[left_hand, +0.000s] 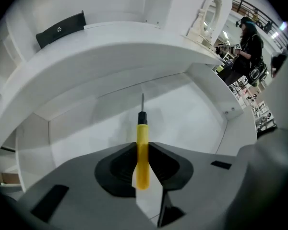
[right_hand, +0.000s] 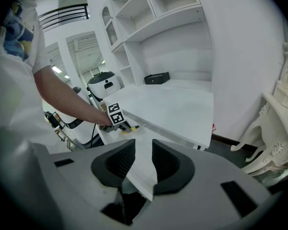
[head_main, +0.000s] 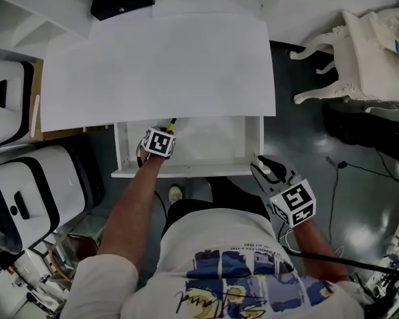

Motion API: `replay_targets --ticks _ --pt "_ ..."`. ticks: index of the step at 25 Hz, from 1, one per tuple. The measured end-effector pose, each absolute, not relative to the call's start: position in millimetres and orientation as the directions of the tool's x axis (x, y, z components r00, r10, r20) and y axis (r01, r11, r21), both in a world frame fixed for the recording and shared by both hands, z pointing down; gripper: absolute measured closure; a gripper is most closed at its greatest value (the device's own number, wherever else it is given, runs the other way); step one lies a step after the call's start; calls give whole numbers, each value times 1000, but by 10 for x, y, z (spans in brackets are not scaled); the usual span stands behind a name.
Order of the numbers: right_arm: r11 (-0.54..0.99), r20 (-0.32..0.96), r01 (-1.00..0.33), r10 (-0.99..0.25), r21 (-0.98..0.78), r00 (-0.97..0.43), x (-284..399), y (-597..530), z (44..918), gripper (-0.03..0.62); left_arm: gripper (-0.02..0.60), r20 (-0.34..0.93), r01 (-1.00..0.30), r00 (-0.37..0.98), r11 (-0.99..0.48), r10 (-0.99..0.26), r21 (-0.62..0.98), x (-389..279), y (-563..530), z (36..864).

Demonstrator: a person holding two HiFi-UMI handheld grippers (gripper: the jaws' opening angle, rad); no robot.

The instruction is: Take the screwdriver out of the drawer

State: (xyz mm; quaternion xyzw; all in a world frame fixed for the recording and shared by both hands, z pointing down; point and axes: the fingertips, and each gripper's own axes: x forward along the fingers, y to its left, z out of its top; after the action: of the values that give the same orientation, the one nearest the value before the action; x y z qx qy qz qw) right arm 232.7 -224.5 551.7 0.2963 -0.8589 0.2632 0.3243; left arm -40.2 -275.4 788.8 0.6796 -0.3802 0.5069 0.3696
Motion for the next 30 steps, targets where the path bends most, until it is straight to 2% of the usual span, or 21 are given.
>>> replay_targets --ticks 9,17,22,30 --pt "740 678 -622 -321 -256 -661 1949 -2206 5430 471 497 942 -852 319 -467 -105 236 -355 -2442 7487" --pt "785 653 -569 -300 -245 -695 1499 -2064 5369 476 499 901 -826 415 -467 -123 317 -506 -2085 7028" --pt "801 638 -553 -304 -230 -707 1196 -1906 5276 490 499 856 -814 476 -470 -201 341 -669 -1823 6577" --pt "815 626 -548 -330 -190 -707 703 -1598 5151 548 499 716 -806 572 -437 -400 399 -921 -1392 5761"
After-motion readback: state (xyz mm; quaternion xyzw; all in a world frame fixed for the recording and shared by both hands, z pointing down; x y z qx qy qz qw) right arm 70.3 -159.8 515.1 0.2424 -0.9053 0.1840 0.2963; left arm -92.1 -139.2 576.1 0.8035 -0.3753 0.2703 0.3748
